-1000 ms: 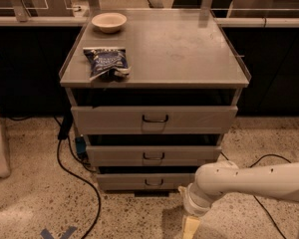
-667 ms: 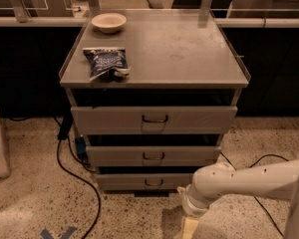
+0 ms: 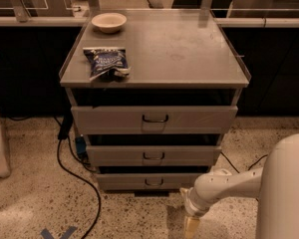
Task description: Open bottom drawer
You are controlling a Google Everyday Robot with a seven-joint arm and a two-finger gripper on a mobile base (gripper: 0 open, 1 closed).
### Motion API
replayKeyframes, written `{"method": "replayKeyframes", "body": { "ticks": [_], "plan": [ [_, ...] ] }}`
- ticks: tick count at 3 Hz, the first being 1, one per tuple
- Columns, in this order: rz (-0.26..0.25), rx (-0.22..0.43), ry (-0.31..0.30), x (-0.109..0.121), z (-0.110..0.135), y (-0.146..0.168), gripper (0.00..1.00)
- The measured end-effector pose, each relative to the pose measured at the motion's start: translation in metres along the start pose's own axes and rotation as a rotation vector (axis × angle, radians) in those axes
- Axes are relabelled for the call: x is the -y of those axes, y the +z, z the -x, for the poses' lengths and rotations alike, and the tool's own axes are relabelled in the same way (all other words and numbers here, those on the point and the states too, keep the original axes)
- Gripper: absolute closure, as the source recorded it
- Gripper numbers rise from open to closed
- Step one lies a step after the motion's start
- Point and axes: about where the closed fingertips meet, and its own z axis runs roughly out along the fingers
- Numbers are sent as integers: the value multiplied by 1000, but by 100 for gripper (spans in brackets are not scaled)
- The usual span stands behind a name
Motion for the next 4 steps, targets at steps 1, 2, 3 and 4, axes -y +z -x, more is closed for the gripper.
{"method": "replayKeyframes", "body": {
  "ticks": [1,2,3,4],
  "plan": [
    [-39,53,8,19,-19,24,0],
    [-54,114,12,36,-27,43,0],
    [-65,201,-4,56,-24,72,0],
    [-65,201,-4,56,-24,72,0]
  ]
}}
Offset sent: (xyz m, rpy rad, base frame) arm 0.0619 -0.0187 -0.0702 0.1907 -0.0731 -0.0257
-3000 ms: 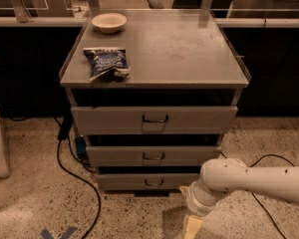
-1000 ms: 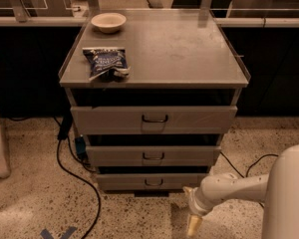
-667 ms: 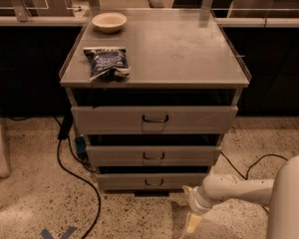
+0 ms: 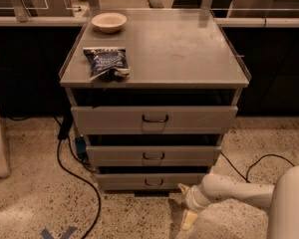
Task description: Open bottom drawer
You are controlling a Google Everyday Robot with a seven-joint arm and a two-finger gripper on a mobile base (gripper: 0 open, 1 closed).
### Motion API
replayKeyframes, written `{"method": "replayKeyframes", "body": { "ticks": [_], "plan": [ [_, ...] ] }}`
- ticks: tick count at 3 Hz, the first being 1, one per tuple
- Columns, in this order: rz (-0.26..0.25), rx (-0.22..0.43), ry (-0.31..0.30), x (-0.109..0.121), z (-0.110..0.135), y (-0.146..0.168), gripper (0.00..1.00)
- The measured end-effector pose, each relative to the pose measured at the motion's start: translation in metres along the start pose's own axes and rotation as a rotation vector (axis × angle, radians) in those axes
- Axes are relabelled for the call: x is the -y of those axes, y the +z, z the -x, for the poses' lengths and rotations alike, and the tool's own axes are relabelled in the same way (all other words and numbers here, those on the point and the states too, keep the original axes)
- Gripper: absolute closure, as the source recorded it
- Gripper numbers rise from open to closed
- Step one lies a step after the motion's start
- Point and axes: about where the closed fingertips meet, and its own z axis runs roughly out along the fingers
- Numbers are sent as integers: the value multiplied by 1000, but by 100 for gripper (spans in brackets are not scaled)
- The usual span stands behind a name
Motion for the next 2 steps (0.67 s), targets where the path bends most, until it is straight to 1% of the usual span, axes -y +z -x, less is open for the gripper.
{"method": "replayKeyframes", "body": {
  "ticks": [1,2],
  "plan": [
    [-21,-6,-13,8,-3,7,0],
    [-37,-10,-50,28,-1,18,0]
  ]
}}
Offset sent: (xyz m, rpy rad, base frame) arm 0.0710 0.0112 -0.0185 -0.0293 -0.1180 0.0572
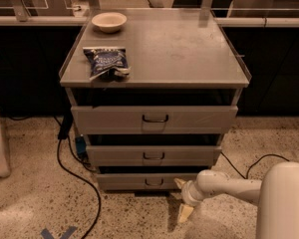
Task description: Open bottom drawer
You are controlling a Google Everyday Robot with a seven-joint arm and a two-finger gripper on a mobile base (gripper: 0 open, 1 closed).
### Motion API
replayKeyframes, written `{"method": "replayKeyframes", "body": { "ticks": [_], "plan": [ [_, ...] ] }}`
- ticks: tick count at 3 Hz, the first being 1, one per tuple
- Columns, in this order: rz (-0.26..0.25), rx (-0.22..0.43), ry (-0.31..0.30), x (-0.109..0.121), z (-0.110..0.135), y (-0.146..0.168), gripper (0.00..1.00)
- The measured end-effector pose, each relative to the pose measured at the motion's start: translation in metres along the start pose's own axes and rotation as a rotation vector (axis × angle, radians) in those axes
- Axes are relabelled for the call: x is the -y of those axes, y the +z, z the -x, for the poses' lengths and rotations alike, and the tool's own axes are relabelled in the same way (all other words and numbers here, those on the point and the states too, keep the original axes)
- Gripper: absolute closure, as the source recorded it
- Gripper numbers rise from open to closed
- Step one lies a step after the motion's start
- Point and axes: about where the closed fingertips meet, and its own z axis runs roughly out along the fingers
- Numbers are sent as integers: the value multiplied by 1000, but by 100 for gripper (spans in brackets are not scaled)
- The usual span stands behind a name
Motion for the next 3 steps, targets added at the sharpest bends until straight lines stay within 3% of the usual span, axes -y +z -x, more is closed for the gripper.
{"method": "replayKeyframes", "body": {
  "ticks": [1,2,3],
  "plan": [
    [-21,6,-45,25,6,16,0],
    [-6,40,-66,48,-3,57,0],
    [-6,40,-66,48,-3,57,0]
  ]
}}
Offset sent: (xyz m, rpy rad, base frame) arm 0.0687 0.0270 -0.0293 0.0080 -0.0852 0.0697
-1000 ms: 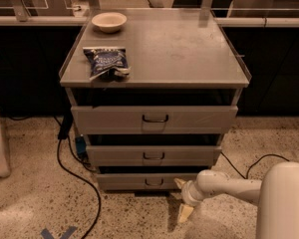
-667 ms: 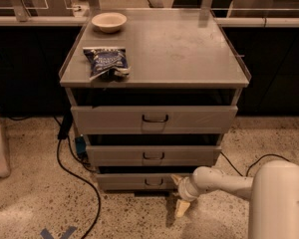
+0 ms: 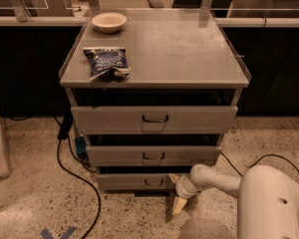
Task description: Open bottom drawer
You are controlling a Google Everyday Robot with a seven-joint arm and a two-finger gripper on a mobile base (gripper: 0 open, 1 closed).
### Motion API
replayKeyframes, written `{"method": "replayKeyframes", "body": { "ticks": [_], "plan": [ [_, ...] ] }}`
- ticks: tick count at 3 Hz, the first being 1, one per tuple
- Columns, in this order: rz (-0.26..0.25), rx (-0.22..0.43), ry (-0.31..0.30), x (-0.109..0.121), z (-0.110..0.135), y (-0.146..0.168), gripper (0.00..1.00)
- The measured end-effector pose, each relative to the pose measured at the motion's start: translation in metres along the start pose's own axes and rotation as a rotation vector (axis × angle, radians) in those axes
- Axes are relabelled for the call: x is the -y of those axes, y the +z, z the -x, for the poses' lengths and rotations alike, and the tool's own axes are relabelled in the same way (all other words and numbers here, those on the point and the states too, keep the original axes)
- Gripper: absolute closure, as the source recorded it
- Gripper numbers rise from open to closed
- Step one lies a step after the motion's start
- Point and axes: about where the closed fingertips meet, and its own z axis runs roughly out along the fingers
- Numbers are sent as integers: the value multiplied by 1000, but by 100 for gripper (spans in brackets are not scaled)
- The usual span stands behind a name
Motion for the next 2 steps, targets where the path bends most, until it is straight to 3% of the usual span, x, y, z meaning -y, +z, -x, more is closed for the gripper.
{"method": "replayKeyframes", "body": {
  "ticks": [2],
  "plan": [
    [5,-11,-61,25,1,19,0]
  ]
}}
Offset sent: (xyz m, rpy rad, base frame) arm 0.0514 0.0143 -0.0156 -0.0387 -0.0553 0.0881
